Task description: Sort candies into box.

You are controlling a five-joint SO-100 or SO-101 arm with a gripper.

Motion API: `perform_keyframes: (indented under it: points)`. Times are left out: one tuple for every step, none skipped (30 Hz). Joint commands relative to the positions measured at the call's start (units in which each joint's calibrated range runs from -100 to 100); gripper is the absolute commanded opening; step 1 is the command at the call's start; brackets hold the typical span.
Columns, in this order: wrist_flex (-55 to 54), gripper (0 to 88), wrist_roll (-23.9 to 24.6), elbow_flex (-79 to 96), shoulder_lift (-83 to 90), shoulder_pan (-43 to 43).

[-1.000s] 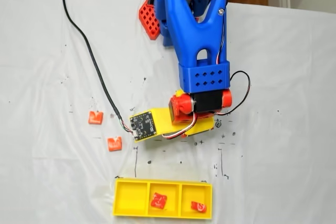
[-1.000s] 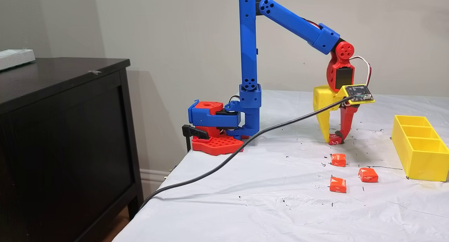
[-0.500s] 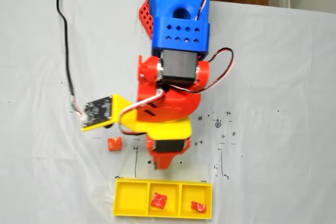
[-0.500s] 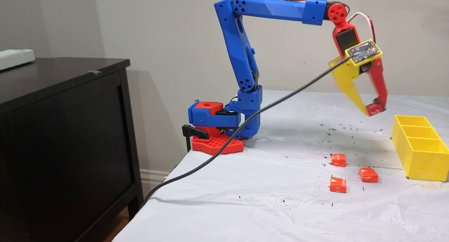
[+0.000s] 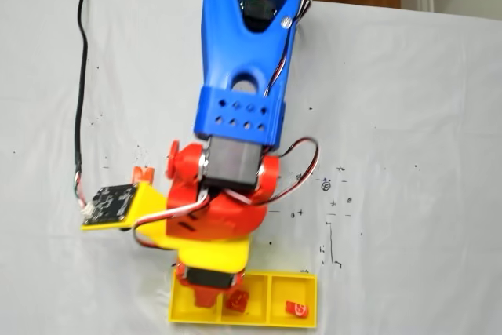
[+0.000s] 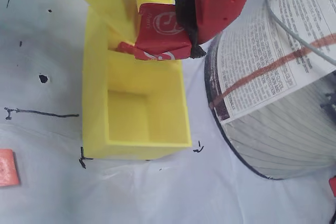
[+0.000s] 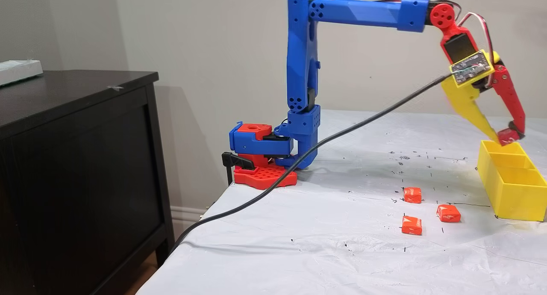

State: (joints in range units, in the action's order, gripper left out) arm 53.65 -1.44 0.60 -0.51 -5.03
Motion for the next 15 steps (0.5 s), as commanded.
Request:
perform_keyframes:
  points:
    - [0.9,0.2,-0.1,-10.7,-2.8,-1.1]
    - [1.8,0.2,-0.2,-12.8,-4.7,-1.5]
    - [2.8,0.2,-0.3,-14.8,-6.5,-1.9]
    - [3.6,0.2,-0.4,-16.5,-8.1,-2.0]
    - [3.9,0.2,-0.5,-17.1,-8.9,-2.1]
    - [3.7,0.2,-0.6,-16.9,-9.1,-1.9]
    - [3.8,0.2,-0.8,-16.6,-9.1,-1.7]
    - [4.1,0.2,-1.0,-16.1,-8.9,-1.5]
    - [4.5,0.2,-1.1,-15.6,-8.6,-1.4]
    - [4.6,0.2,-1.3,-14.7,-8.1,-1.2]
    - [4.2,0.2,-1.4,-13.3,-7.4,-1.0]
    - [3.7,0.2,-1.4,-12.5,-7.0,-0.9]
    - [3.7,0.2,-1.4,-12.3,-7.0,-0.9]
    - [3.5,0.2,-1.5,-12.8,-7.8,-0.8]
    - [3.4,0.2,-1.5,-13.4,-8.4,-0.8]
